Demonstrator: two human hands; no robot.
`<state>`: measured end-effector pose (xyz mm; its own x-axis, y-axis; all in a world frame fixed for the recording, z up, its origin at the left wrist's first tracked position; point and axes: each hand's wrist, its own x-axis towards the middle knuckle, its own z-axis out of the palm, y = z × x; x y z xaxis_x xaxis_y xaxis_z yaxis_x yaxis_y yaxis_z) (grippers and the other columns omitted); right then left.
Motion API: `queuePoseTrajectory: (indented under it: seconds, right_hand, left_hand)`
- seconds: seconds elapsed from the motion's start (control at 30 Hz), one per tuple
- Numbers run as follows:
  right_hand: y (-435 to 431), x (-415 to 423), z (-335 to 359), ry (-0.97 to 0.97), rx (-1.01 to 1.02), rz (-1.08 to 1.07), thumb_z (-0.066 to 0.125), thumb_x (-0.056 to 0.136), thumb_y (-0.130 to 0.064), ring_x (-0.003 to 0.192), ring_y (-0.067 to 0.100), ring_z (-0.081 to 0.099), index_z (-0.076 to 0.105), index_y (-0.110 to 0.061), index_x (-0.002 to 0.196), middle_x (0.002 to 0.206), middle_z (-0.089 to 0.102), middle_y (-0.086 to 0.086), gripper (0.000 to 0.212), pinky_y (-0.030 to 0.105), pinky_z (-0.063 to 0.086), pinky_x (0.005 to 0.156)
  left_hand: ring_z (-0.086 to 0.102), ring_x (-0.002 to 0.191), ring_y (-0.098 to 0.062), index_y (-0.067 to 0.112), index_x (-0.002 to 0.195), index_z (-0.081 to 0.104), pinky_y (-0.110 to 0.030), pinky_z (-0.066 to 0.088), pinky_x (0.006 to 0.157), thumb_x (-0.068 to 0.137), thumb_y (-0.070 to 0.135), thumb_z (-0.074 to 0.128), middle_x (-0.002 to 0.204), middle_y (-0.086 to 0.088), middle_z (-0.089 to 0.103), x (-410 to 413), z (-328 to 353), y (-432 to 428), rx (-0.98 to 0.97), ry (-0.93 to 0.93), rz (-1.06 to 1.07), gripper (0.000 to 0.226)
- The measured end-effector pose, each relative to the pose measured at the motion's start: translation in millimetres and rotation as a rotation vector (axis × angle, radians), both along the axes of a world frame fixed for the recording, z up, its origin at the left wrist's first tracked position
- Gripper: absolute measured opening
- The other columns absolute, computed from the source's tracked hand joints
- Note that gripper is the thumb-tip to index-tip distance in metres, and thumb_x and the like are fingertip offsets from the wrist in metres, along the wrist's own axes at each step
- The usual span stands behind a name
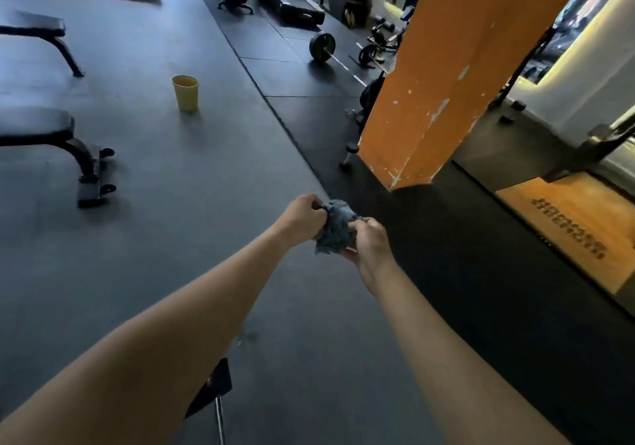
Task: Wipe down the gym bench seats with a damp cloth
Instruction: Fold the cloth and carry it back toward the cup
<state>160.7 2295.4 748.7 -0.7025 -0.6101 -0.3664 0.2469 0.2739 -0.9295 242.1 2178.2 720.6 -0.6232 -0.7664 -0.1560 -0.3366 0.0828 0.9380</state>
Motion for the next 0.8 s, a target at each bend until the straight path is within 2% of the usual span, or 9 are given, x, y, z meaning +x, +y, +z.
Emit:
queuePoseTrajectory:
  seconds: [0.13,0.2,0.27,0.33,0.4,0.5,0.67,0.73,0.8]
  right_hand:
    - [-38,-77,6,-0.069,-0.030,-0.047,0.039,0.101,-0.004,0.111,0.040,0.063,0.051,0.001,0.127,0.125,0.060,0.027,0.029,0.055,0.058,0.089]
    - [-66,-110,8,-0.091,-0.053,-0.070,0.035,0.103,-0.008,0.110,0.038,0.065,0.052,-0.002,0.129,0.125,0.061,0.023,0.032,0.052,0.059,0.087]
    - [-95,-139,7,-0.106,-0.059,-0.087,0.032,0.103,-0.008,0.107,0.037,0.065,0.051,-0.004,0.130,0.124,0.060,0.021,0.033,0.048,0.061,0.080]
    - [-130,-167,6,-0.076,-0.086,-0.070,0.032,0.101,-0.003,0.106,0.039,0.066,0.053,-0.003,0.123,0.121,0.062,0.024,0.030,0.053,0.059,0.086]
    - [-173,-195,3,-0.046,-0.106,-0.023,0.034,0.097,0.001,0.104,0.039,0.066,0.057,-0.006,0.108,0.115,0.065,0.025,0.026,0.059,0.055,0.094]
    - [-237,-232,-12,-0.047,-0.087,0.039,0.041,0.095,-0.002,0.100,0.038,0.066,0.056,-0.007,0.110,0.113,0.065,0.023,0.021,0.059,0.056,0.092]
    - [-352,-285,-14,-0.137,-0.072,0.198,0.053,0.095,0.000,0.088,0.033,0.064,0.051,-0.010,0.087,0.092,0.062,0.017,0.013,0.055,0.059,0.086]
    - [-409,-298,-10,-0.161,-0.088,0.276,0.054,0.098,-0.002,0.089,0.037,0.068,0.053,-0.008,0.089,0.093,0.065,0.018,0.011,0.058,0.059,0.086]
    - [-453,-302,-9,-0.172,-0.097,0.329,0.054,0.100,-0.002,0.092,0.039,0.071,0.055,-0.004,0.102,0.099,0.067,0.020,0.003,0.059,0.059,0.084]
  left_hand:
    - [0.069,0.093,-0.042,0.011,0.087,0.058,-0.060,0.061,0.076,0.079,0.022,0.048,0.088,-0.019,0.066,-70,9,-42,0.053,0.043,0.038,0.017]
    - [0.067,0.096,-0.044,0.014,0.090,0.055,-0.061,0.061,0.079,0.071,0.021,0.042,0.091,-0.018,0.064,-99,14,-74,0.064,0.062,0.064,0.023]
    - [0.065,0.088,-0.043,0.016,0.093,0.055,-0.048,0.063,0.072,0.074,0.008,0.040,0.090,-0.016,0.061,-115,31,-93,0.065,0.090,0.117,0.025]
    - [0.058,0.069,-0.027,0.010,0.097,0.057,-0.023,0.051,0.051,0.083,-0.011,0.035,0.081,-0.009,0.057,-132,36,-119,0.023,0.092,0.154,0.034]
    - [0.054,0.059,-0.016,0.006,0.091,0.063,-0.018,0.043,0.043,0.083,-0.019,0.033,0.068,-0.003,0.059,-153,32,-153,-0.016,0.093,0.200,0.040]
    - [0.053,0.040,-0.009,0.006,0.065,0.062,-0.018,0.042,0.039,0.079,-0.023,0.033,0.041,0.005,0.055,-184,19,-205,0.013,0.078,0.272,0.043]
    - [0.043,0.050,-0.015,0.013,0.054,0.059,-0.022,0.033,0.049,0.084,-0.009,0.044,0.039,0.010,0.047,-223,30,-304,-0.043,-0.080,0.381,0.040]
    - [0.035,0.052,-0.018,0.015,0.052,0.046,-0.029,0.028,0.055,0.086,0.005,0.052,0.045,0.004,0.039,-229,44,-349,-0.065,-0.096,0.465,0.036]
    - [0.036,0.053,-0.018,0.015,0.056,0.051,-0.031,0.030,0.057,0.088,0.019,0.060,0.054,-0.001,0.042,-227,55,-385,-0.081,-0.122,0.492,0.034]
